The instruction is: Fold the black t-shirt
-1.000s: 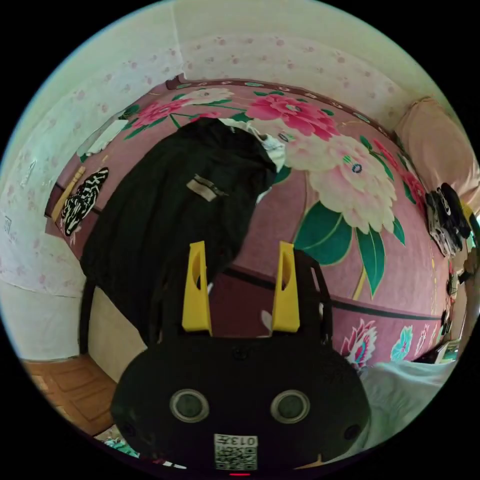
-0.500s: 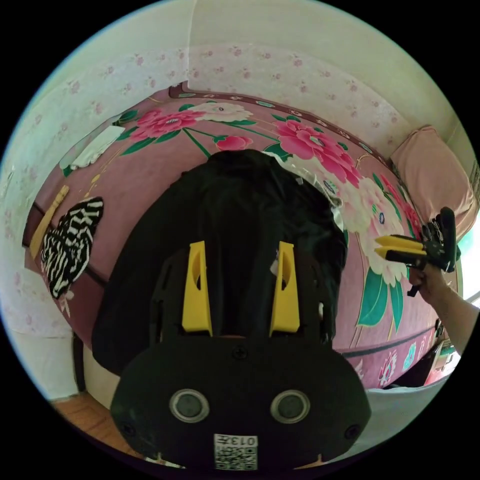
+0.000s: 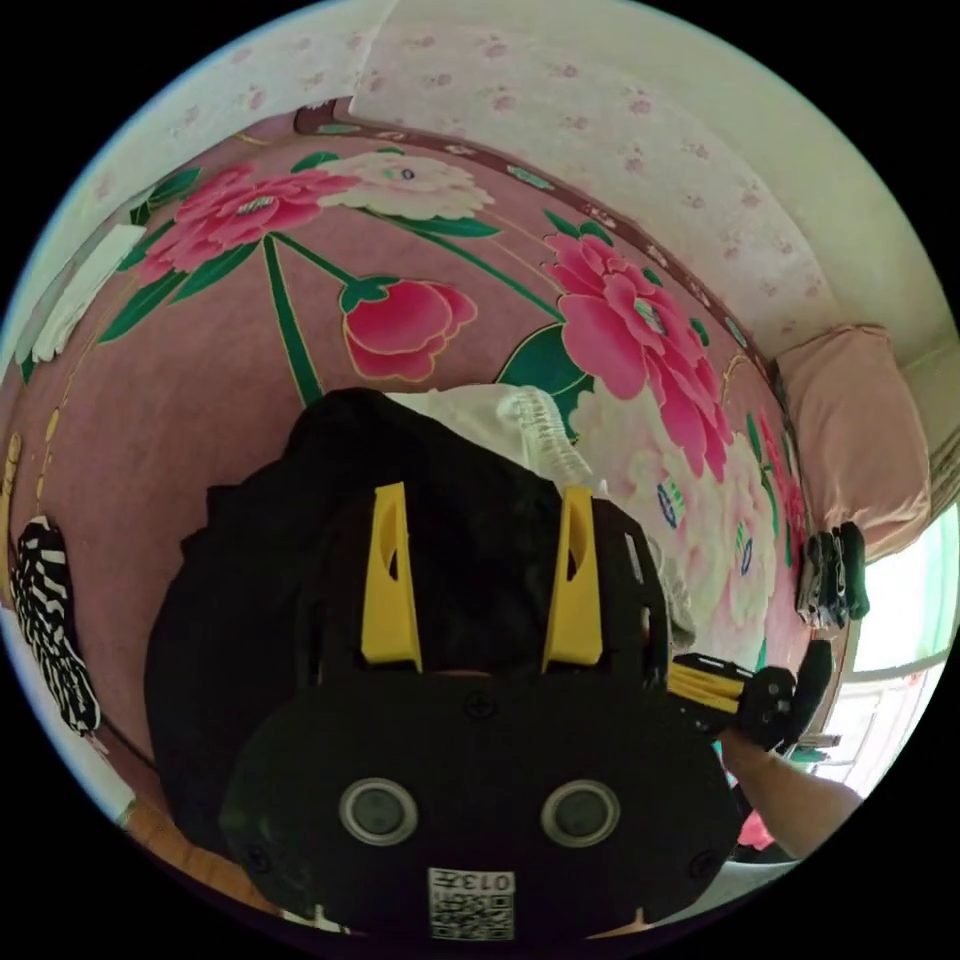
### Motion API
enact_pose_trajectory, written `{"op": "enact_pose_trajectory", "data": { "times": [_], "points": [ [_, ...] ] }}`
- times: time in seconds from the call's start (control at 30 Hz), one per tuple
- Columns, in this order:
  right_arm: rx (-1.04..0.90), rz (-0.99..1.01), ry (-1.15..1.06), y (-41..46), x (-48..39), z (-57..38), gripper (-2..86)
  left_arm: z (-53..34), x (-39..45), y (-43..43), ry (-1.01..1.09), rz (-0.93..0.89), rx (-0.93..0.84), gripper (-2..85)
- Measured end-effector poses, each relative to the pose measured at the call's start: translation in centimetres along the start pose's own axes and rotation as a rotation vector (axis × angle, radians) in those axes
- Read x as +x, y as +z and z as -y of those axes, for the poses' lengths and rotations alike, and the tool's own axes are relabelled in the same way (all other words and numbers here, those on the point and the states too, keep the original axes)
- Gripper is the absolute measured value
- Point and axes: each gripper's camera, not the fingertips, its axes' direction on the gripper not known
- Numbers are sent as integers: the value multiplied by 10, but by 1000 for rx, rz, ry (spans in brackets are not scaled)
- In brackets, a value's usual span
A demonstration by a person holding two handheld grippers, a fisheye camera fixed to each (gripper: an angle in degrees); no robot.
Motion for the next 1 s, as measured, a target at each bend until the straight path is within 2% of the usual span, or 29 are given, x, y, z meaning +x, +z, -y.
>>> {"op": "enact_pose_trajectory", "data": {
  "times": [0.07,0.13,0.27,0.37,0.5,0.6,0.7,0.8,1.0],
  "points": [
    [20,-50,-71,-27,-23,-1,23,0,-17,2,-54,-13,-88,71],
    [94,-104,-151,-62,-44,-11,18,-12,-31,-15,-87,-42,-62,26],
    [288,-153,-272,-169,-84,-56,12,-69,-64,-79,-120,-260,97,11],
    [389,-124,-304,-246,-103,-96,10,-124,-74,-135,-78,-292,176,7],
    [453,-131,-305,-327,-126,-147,9,-186,-91,-188,-85,-285,189,4],
    [551,-133,-364,-404,-164,-193,9,-241,-92,-240,-59,-331,313,2],
    [644,-206,-451,-482,-209,-248,8,-292,-66,-298,19,-276,444,1],
    [728,-272,-465,-568,-233,-310,8,-336,-24,-365,147,-305,612,1],
    [1060,-458,-397,-787,-248,-478,8,-439,115,-501,583,-361,953,1]
  ]
}}
